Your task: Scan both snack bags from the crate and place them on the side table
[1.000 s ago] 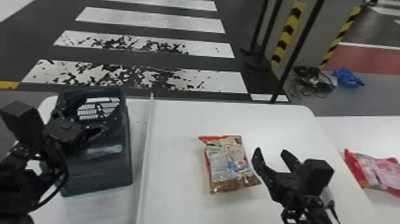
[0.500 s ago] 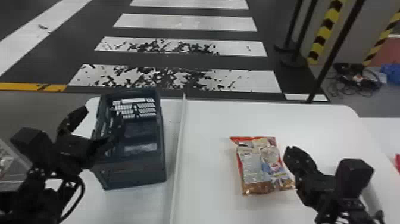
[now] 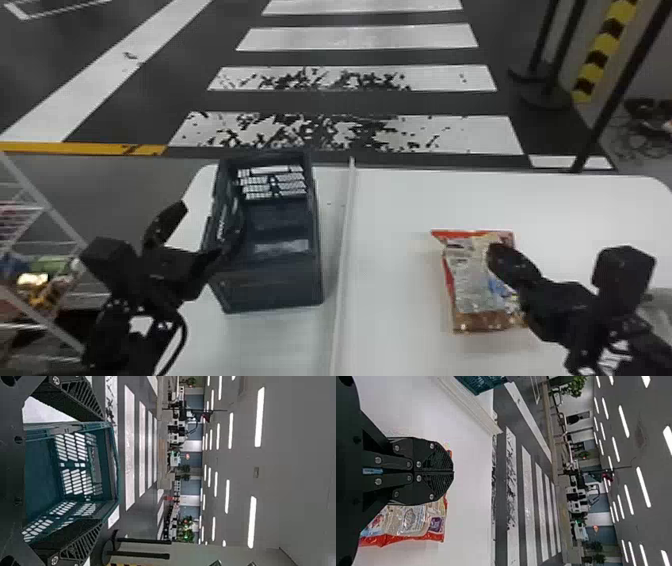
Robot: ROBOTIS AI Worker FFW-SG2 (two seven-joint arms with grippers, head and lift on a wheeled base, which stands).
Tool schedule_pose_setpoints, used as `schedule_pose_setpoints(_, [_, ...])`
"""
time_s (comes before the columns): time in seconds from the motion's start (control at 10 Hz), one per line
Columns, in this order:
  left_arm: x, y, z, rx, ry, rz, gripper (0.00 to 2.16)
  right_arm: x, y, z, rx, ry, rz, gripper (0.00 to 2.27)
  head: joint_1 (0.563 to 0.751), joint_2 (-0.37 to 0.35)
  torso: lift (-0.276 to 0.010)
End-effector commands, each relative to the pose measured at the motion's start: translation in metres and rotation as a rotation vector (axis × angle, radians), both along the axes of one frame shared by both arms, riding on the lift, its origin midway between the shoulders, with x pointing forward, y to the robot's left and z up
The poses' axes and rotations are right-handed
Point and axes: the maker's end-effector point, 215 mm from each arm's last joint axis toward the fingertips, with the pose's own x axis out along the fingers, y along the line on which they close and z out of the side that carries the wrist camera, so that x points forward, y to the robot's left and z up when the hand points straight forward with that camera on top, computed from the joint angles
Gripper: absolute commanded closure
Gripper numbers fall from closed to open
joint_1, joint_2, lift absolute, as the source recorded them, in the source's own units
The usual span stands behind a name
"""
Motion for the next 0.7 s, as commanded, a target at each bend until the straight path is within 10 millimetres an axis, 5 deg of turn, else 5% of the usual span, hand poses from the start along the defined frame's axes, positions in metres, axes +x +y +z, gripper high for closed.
schedule_pose_setpoints(0.0, [-0.003, 0.000, -0.002, -0.003, -0.002, 0.002, 0.09, 0.007, 0.009, -0.016, 0.005, 0.057, 0.029, 2.24, 0.695, 0.131, -0.098])
schedule_pose_setpoints(0.6, [-0.004, 0.003, -0.008, -0.006, 0.001, 0.007, 0.09, 0.021, 0.021, -0.053, -0.015, 0.119, 0.092, 2.24, 0.695, 0.158, -0.098])
